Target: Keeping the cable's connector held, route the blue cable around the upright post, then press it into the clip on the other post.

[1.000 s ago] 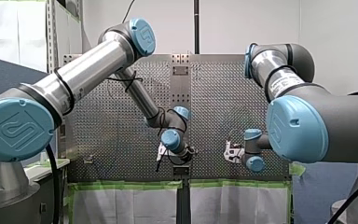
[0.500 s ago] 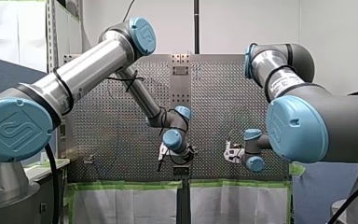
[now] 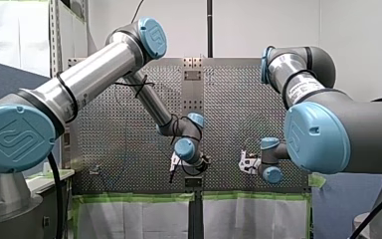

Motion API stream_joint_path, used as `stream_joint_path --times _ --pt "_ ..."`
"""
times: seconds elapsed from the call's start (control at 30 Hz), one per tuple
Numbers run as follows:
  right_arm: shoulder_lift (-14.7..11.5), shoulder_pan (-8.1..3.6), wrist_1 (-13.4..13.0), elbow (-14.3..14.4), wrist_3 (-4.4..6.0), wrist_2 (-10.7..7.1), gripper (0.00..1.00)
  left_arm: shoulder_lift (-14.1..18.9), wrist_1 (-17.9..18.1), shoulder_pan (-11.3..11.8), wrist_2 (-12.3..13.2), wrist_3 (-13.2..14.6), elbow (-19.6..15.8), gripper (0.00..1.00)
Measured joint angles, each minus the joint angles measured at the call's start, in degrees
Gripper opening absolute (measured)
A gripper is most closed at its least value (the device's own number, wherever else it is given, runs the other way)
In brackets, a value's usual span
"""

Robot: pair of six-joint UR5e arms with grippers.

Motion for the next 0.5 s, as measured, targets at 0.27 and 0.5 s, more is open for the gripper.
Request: stream_joint_path --times 0.27,0.5 --pt "0.0 0.0 0.1 0.0 0.0 -0.01 0.0 0.9 -0.1 -0.3 -1.0 0.1 0.0 1.0" --pt "0.0 -0.01 0.2 0.0 0.0 -0.02 0.0 3.1 1.6 -1.8 -3.2 -1.0 -2.0 1.0"
